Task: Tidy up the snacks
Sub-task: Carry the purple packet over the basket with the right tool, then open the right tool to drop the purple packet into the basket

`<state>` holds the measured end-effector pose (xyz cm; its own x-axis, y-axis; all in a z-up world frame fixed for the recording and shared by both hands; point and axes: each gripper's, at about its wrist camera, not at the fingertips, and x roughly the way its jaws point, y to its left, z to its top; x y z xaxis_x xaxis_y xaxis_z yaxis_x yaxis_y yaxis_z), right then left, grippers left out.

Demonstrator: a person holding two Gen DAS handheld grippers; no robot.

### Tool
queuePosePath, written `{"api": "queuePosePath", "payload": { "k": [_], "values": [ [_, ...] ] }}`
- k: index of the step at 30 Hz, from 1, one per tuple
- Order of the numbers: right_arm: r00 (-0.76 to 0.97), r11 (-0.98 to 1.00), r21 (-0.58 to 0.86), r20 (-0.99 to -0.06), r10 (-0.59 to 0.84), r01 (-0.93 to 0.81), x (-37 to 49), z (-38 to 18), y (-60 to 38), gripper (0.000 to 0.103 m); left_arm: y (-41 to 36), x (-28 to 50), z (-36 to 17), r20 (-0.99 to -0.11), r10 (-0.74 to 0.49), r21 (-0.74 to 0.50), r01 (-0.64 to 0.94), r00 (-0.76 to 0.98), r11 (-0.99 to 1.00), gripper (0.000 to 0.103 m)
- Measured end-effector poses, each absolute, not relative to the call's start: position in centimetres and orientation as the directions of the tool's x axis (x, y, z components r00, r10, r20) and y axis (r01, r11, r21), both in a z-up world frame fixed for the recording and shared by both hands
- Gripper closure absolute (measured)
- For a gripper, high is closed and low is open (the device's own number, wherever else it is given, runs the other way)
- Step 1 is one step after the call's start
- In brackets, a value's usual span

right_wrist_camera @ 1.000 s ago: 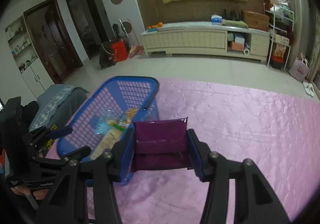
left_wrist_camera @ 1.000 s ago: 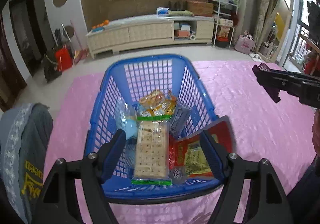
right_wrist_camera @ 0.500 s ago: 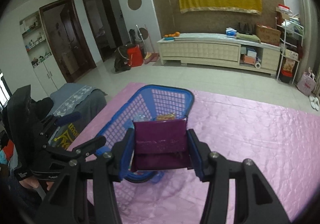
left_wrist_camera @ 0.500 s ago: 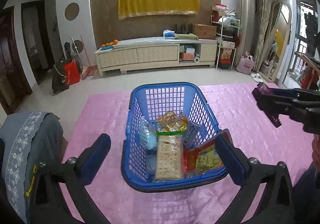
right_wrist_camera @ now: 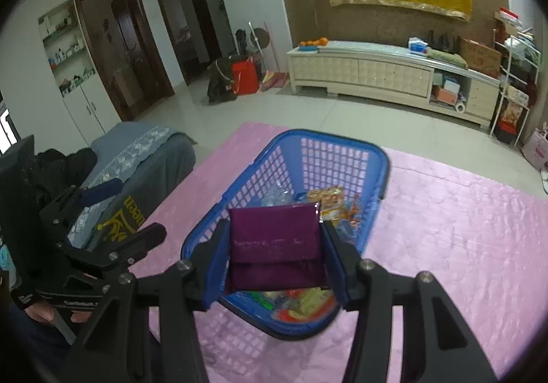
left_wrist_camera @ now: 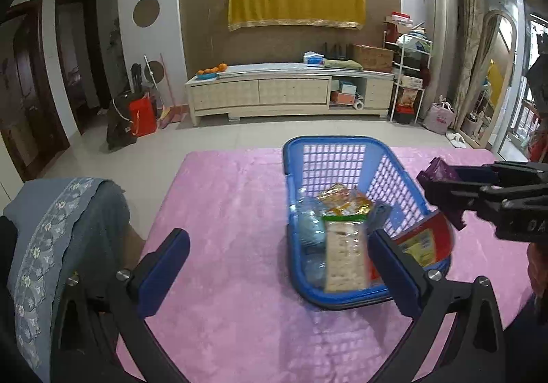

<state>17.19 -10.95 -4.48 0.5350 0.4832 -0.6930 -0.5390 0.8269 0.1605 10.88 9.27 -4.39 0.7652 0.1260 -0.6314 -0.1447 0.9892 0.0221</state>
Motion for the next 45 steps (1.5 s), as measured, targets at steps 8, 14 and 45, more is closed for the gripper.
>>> {"api": "queuePosePath", "payload": {
  "k": [8,14,45],
  "values": [
    [0.483,0.814,0.110,-0.757,0.440,-0.570,18.0,-7.6,-7.0,0.047,11.9,10.6,-6.1,-0.640,0.147,0.007,-0.186,0.754,0.983,0.000],
    [0.462,0.814,0.078,-0.790,0.403,-0.576,18.4,-9.3,-5.1,0.047,13.3,10.6,-7.2,-0.649,0.143,-0.018,-0.202,0.747,0.979,0.000],
    [0.629,0.888,0.084,-0.675,0.385,-0.453,13.5,-3.6,-13.4,0.000,6.7,6.2,-3.5,-0.572,0.087,-0.037,-0.131,0.816,0.991,0.000]
  ]
}}
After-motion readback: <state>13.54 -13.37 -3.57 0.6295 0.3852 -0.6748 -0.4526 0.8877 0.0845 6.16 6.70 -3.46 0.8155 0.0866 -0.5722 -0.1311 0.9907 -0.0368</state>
